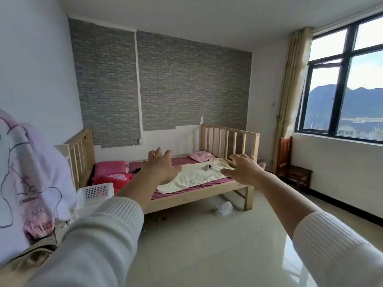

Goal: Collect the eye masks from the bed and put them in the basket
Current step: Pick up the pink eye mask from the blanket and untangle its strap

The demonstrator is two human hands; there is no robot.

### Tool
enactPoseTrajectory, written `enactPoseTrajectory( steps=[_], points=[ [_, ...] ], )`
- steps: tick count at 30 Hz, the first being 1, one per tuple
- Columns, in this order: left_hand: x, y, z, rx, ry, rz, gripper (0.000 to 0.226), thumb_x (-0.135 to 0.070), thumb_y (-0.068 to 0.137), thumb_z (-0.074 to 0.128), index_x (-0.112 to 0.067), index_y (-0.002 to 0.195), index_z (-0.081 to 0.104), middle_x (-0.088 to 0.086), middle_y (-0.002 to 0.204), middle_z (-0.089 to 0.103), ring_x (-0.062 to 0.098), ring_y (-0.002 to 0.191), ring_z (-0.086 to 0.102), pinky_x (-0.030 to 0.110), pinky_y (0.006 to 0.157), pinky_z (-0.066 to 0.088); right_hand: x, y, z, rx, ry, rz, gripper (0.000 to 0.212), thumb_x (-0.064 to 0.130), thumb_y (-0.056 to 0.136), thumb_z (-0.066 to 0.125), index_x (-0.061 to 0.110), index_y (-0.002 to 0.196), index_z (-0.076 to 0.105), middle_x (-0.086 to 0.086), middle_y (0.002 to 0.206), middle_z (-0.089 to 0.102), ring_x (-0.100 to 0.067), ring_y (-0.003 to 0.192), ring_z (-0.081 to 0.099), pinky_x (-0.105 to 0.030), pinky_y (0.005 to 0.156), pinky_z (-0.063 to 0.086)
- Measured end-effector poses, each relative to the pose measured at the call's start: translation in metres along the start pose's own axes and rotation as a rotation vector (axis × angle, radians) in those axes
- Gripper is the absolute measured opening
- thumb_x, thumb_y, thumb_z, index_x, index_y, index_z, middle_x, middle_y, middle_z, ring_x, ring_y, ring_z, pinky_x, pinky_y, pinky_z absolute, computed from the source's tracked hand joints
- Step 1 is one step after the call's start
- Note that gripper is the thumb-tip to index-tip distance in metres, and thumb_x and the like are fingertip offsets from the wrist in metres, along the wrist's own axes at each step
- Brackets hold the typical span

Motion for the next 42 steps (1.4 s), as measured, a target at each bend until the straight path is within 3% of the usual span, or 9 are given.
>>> enactPoseTrajectory(
  steps=[25,32,42],
  points=[
    [0.015,0.085,0.047,0.025,0.070,0.048,0.069,-0.051,0.090,0.042,-0.020,0.149,0.023,0.013,0.158,0.021,0.033,0.144,0.015,0.056,0.113,0.026,0.000,0.088,0.057,-0.024,-0.002,0.011,0.075,0.063,0.079,0.053,0.029,0.143,0.031,-0.003,0.152,0.034,-0.031,0.140,0.024,-0.067,0.108,0.018],
    [0.003,0.164,0.084,0.055,0.038,0.033,0.070,-0.051,0.091,0.043,-0.019,0.150,0.022,0.011,0.159,0.018,0.032,0.146,0.012,0.055,0.115,0.023,-0.026,0.166,0.085,-0.011,-0.005,0.003,0.073,0.061,0.079,0.054,0.027,0.140,0.034,-0.002,0.150,0.035,-0.029,0.139,0.025,-0.067,0.106,0.017],
    [-0.055,0.350,0.134,0.027,-0.017,0.014,0.065,-0.049,0.088,0.044,-0.017,0.144,0.033,0.012,0.147,0.035,0.032,0.137,0.025,0.051,0.107,0.035,-0.093,0.345,0.101,0.014,-0.005,-0.031,0.067,0.058,0.081,0.056,0.023,0.136,0.039,-0.009,0.139,0.044,-0.034,0.129,0.035,-0.062,0.104,0.033]
  ],
)
Point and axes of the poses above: each hand's wrist, its own y-axis towards the middle knuckle, its own z-axis out of the palm, x = y × z, the point moved 8 cm from there along y, towards the middle knuckle
